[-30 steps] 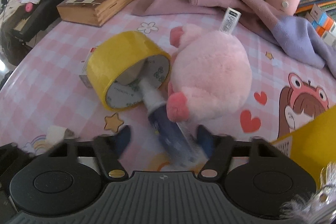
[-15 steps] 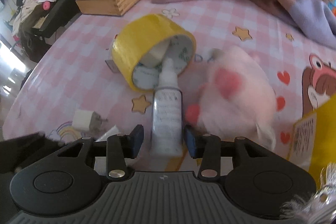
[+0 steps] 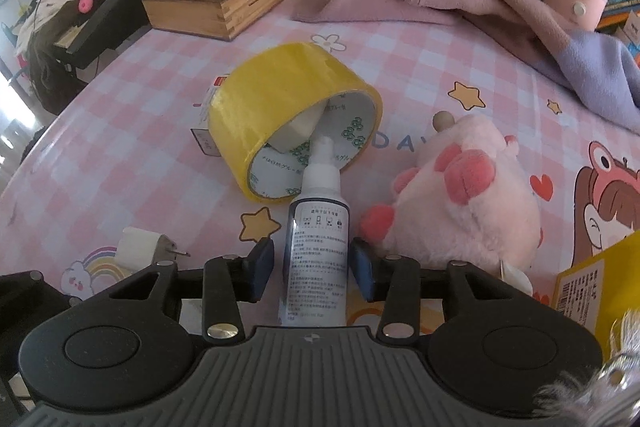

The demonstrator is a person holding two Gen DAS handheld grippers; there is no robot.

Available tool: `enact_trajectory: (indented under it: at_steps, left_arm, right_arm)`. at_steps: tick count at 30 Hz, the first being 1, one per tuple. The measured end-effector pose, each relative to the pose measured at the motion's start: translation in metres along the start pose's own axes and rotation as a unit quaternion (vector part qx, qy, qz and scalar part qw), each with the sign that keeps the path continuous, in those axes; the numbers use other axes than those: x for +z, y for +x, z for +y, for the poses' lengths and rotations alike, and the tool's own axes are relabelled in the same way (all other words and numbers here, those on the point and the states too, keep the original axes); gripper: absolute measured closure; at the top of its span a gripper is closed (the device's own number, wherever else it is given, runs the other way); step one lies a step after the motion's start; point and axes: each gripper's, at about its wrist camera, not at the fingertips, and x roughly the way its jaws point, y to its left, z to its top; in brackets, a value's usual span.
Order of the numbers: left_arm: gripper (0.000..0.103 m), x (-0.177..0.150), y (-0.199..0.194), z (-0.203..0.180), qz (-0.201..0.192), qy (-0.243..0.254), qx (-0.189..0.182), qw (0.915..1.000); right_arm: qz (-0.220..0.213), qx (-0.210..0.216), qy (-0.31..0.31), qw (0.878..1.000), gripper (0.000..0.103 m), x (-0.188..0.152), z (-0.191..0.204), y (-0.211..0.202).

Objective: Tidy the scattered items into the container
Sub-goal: 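Lift the spray bottle with the right tool while the left tool grasps the white charger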

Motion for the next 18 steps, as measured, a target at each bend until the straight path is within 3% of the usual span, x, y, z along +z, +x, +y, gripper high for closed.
enact_trajectory:
  at_steps: [2,13,18]
  left_arm:
    - [0.058,-0.001,0.001,0.003,0.000,-0.005,-0.004,1.0000]
    - [0.061,-0.006,-0.036,0.011,-0.051,-0.023,-0.004,0.9984]
    - [0.061,-0.017,-0.063,0.027,-0.077,-0.063,-0.015,0.9949]
  right_arm:
    - [0.000,-0.006,-0.007,1.000,0.071,-0.001,0.001,0.000]
    - [-0.021,0.044,0.055,0.997,0.072,-0.017,-0.007,-0.039]
    - [-0.034,0.066,0.081,0.994,0.072,-0.033,-0.003,-0.068]
